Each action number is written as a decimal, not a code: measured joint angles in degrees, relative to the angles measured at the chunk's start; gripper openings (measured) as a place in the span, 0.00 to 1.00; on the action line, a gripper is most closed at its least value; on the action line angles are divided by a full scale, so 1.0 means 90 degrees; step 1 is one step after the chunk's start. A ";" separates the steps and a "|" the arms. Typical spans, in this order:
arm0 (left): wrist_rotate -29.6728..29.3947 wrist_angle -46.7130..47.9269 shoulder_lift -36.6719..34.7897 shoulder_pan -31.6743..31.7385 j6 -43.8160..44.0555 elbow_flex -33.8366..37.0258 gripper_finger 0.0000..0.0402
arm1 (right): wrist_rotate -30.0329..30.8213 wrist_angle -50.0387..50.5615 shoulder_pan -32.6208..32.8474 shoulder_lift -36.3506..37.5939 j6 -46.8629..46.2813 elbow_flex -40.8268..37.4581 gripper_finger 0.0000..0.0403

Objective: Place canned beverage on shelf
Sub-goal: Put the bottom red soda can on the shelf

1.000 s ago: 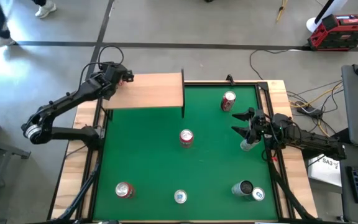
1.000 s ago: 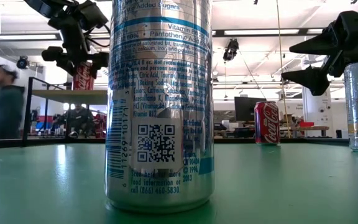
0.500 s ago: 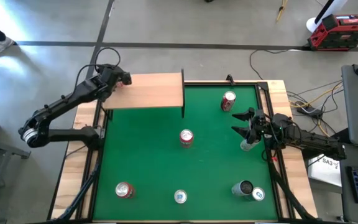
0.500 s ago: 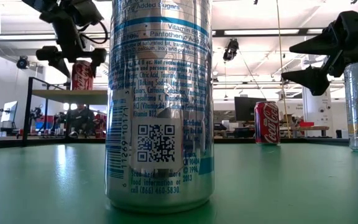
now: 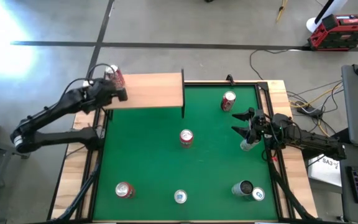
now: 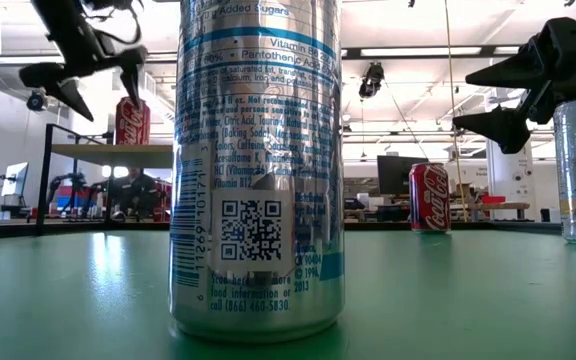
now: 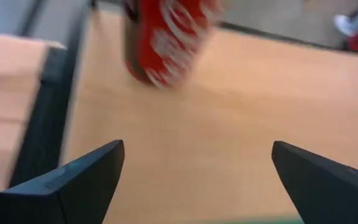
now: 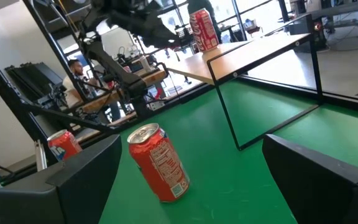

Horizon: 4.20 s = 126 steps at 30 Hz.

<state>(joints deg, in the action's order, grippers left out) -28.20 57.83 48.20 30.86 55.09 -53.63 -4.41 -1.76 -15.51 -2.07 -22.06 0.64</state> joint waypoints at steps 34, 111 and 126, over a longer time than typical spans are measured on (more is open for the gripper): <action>0.1369 0.3526 0.4799 -0.8703 0.9738 -0.3269 0.95 | -0.0001 0.0001 -0.0002 0.0000 0.0000 0.0002 0.95; 0.3213 0.1855 0.5984 -0.8979 1.3027 -0.3108 0.70 | 0.0001 0.0002 -0.0002 0.0000 0.0000 0.0000 0.95; 0.3256 0.2019 0.5877 -0.8979 1.2988 -0.3056 0.77 | 0.0000 0.0000 -0.0002 0.0000 0.0000 0.0000 0.95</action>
<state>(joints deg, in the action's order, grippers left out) 1.10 76.00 101.09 -49.95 171.98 -81.13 -4.41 -1.76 -15.53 -2.07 -22.06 0.65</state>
